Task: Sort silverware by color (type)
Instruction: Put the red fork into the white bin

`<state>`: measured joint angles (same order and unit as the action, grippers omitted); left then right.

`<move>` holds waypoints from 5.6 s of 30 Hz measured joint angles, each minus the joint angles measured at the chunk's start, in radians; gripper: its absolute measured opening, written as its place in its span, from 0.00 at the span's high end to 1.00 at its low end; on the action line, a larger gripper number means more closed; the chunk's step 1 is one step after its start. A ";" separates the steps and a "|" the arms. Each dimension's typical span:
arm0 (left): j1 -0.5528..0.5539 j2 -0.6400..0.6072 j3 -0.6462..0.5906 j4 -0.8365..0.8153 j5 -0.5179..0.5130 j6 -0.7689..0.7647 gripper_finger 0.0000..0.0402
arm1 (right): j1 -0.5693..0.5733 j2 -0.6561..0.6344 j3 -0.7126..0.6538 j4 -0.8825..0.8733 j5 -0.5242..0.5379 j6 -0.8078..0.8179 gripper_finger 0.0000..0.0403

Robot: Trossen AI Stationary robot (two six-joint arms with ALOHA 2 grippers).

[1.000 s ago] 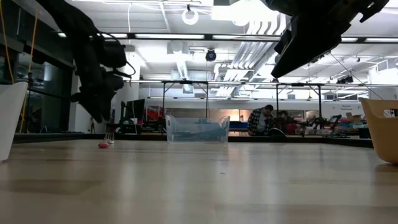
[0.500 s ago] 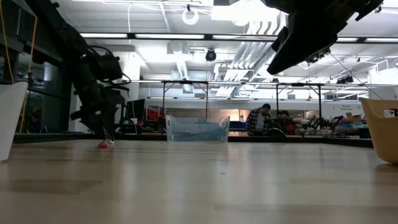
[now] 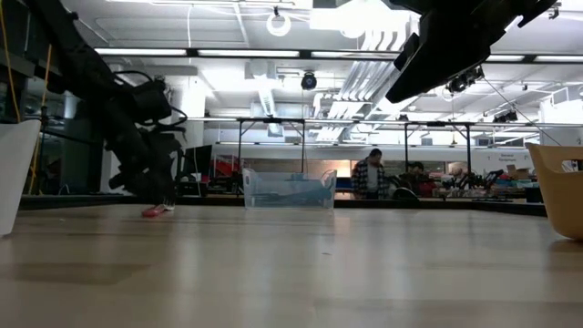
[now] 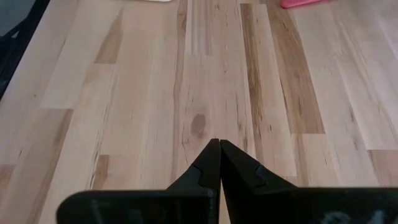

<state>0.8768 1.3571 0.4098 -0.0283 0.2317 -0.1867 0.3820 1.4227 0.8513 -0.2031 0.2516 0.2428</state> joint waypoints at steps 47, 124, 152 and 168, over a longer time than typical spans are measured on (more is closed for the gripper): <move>-0.040 -0.098 0.034 -0.082 0.086 0.128 0.97 | 0.000 0.000 0.000 0.021 0.011 -0.024 1.00; -0.855 -0.096 0.622 -1.089 -0.144 -0.403 1.00 | 0.000 0.071 0.000 0.053 0.011 -0.116 1.00; -1.763 0.156 0.616 -0.863 -0.428 -1.381 1.00 | 0.000 0.097 -0.001 0.073 0.071 -0.112 1.00; -1.809 0.208 0.616 -0.843 -0.418 -1.445 1.00 | 0.000 0.097 -0.001 0.072 0.071 -0.111 1.00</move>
<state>-0.9318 1.5654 1.0256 -0.8711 -0.1859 -1.6318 0.3821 1.5197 0.8505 -0.1307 0.3225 0.1318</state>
